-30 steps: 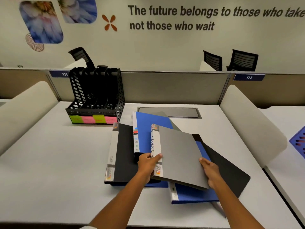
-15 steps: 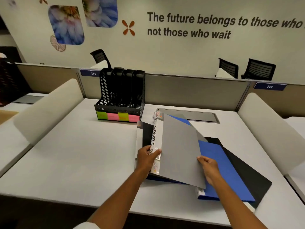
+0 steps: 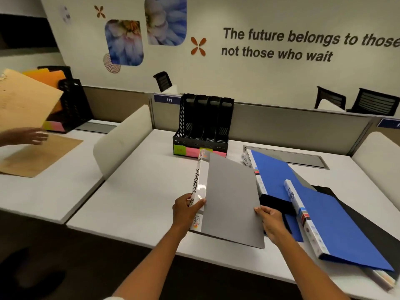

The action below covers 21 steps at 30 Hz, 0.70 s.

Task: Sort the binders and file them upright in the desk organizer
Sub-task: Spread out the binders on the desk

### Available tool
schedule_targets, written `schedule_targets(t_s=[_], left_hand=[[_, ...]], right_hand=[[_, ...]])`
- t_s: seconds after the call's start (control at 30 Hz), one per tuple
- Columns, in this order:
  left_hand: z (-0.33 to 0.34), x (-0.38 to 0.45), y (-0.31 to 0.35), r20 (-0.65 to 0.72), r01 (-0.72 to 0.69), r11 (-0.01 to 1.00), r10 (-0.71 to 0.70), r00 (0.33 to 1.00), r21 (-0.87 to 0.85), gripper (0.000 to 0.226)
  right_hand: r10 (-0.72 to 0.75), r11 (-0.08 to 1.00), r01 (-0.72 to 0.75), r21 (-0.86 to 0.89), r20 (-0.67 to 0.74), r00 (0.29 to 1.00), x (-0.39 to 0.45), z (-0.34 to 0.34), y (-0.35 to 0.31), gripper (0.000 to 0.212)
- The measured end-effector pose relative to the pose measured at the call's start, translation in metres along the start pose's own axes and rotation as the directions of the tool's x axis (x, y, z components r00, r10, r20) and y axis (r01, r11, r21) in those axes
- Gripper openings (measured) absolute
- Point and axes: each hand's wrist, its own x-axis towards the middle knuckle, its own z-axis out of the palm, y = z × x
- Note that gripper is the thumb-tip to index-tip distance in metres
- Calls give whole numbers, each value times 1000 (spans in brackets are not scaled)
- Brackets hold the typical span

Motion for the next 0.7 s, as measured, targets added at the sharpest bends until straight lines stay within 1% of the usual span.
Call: schedule_targets(t_s=[0.03,0.1,0.17,0.3,0.4,0.6,0.7], left_hand=[[-12,1,-4,-2,8,1000,-8,1000,0,22],[-38,3,-14,-10,27,1000,-27,1000,-1,13],[-62,7,-23,-14,42,999,-42,999,-3,9],[-100,23,-39,-49,67,998,-66,997,18,16],[-125,41,-50,-82,99,994,-95,992,52,20],[-171,86,-63,-177,139,980,-113,978,140,19],[-194,106,-65,-207,168,970,-131,970,176,12]], right_hand=[[5,1000,-5,-4,10,1000,-4,11,1,18],[9,999,-8,-36,32,999,-9,35,2,18],[15,997,-12,-70,49,999,-11,57,2,22],[32,994,-21,-105,108,994,-6,101,-1,36],[27,991,-5,-136,155,988,3,138,-2,43],[45,984,-6,-177,216,975,30,210,4,38],[67,979,-18,-202,237,969,40,240,4,35]])
